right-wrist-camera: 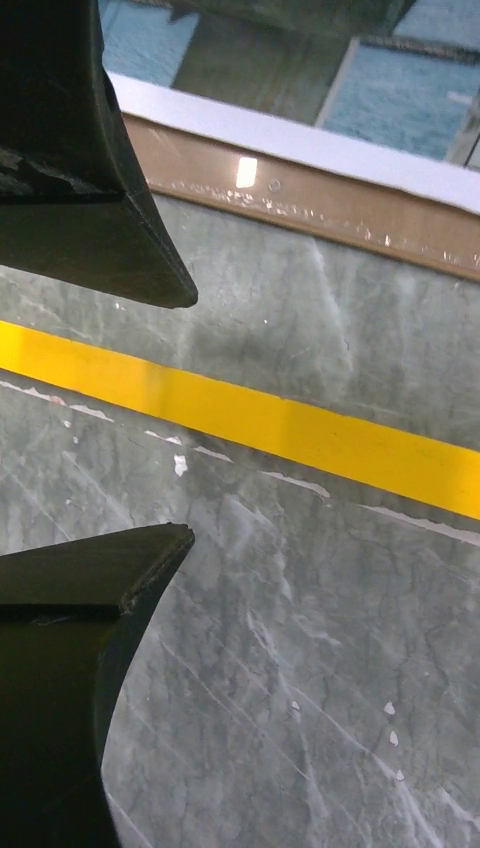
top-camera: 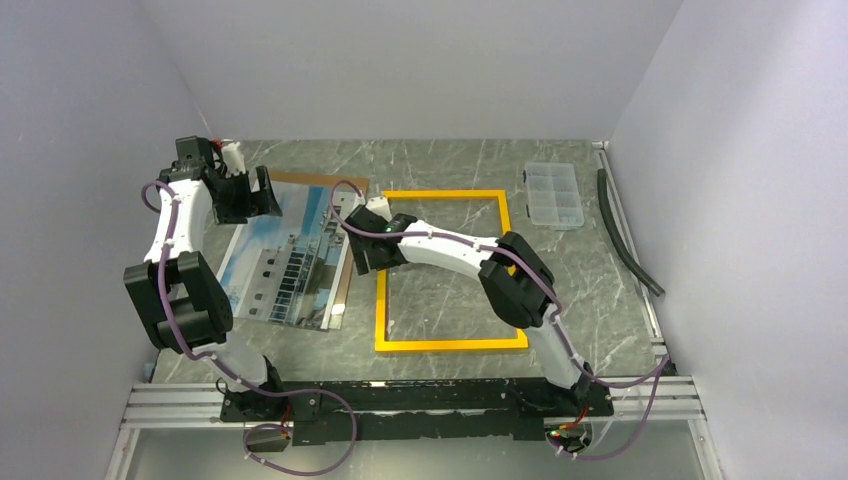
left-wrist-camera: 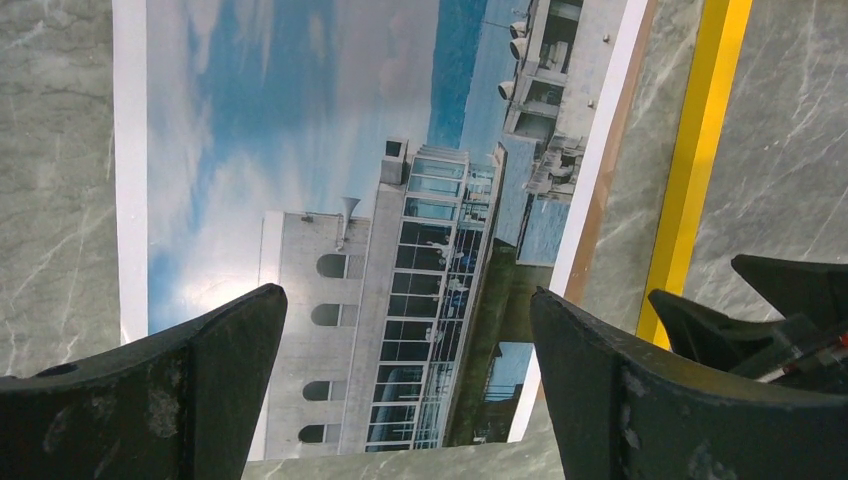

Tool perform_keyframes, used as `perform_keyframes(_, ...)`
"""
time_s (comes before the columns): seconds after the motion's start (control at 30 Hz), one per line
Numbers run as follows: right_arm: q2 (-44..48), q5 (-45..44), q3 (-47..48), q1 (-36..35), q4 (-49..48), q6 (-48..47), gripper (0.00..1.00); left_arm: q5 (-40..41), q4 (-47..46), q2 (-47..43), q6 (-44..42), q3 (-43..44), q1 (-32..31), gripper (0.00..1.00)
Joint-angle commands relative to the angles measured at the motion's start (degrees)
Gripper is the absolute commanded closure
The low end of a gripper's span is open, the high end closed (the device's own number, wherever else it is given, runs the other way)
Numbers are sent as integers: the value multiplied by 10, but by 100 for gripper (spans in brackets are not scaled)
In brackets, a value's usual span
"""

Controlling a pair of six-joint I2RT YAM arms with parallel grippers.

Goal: Put the photo into the frame

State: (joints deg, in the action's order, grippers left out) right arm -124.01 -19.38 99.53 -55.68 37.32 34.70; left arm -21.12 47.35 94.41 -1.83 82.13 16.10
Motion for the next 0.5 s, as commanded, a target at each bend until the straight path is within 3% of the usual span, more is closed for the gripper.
perform_keyframes(0.0,-22,-10,25,2,13,-2,19,-3,13,-12,-12,16,3,2)
perform_keyframes(0.17,-53,5,42,2,12,-7,24,1,24,-11,-16,21,3,2)
perform_keyframes(0.3,-67,16,54,2,9,-7,33,1,24,-12,-17,19,4,2)
perform_keyframes(0.47,-60,22,60,2,6,3,59,-15,26,-7,-11,11,4,2)
